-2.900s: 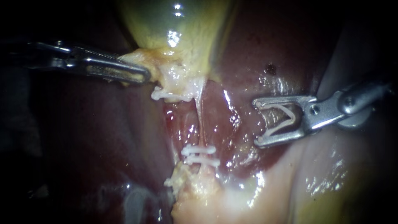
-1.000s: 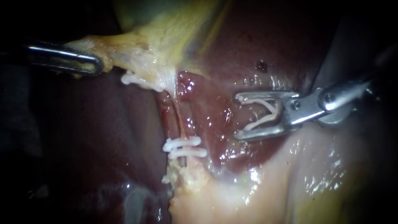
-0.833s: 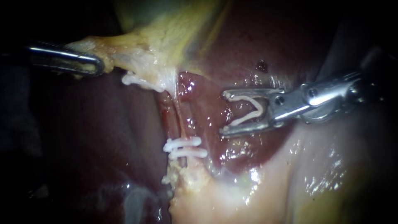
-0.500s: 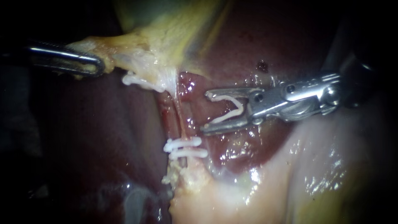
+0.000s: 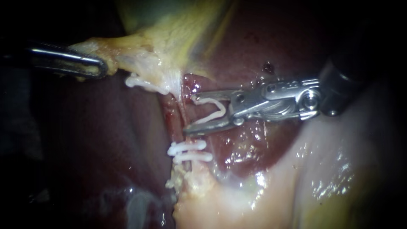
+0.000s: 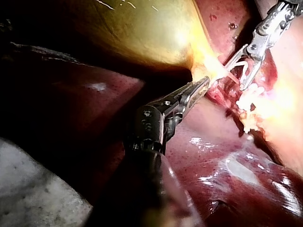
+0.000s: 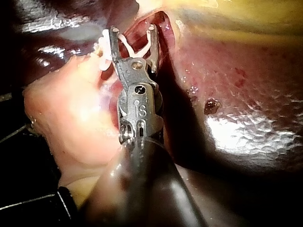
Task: Clipping third clip right tube
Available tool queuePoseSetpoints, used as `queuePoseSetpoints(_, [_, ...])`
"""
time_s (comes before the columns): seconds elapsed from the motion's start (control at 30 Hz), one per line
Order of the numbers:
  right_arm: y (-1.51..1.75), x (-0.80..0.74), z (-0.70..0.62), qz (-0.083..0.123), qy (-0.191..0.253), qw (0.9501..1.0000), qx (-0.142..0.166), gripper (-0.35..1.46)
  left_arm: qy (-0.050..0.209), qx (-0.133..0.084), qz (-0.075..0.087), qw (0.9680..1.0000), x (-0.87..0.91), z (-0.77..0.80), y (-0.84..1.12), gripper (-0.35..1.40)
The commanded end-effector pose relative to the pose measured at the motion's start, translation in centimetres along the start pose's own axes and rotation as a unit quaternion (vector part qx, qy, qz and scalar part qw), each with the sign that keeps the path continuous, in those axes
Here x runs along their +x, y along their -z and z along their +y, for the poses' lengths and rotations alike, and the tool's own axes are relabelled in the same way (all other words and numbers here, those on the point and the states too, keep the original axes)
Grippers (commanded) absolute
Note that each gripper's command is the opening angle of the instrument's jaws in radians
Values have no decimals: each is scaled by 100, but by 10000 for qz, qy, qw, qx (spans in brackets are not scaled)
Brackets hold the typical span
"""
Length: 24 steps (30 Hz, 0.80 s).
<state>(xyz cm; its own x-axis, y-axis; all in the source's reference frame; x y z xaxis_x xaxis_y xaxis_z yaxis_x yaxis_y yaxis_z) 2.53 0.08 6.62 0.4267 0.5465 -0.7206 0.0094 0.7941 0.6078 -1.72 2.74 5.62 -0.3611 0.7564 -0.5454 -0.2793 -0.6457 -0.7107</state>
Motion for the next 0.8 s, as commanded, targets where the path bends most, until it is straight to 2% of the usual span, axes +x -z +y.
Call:
queuePoseSetpoints(0.03, [-2,0,1,30,6,10000,1,50,0,1,1,10000,0,0,0,-35])
queuePoseSetpoints(0.4, [-19,3,14,396,-282,9986,192,50,0,2,1,10000,0,0,0,-35])
queuePoseSetpoints(0.57, [-25,2,14,532,-375,9974,298,50,-1,1,1,10000,0,-1,-1,-35])
queuePoseSetpoints(0.8, [-33,-2,12,660,-539,9942,654,50,-2,4,2,10000,-1,-1,-2,-35])
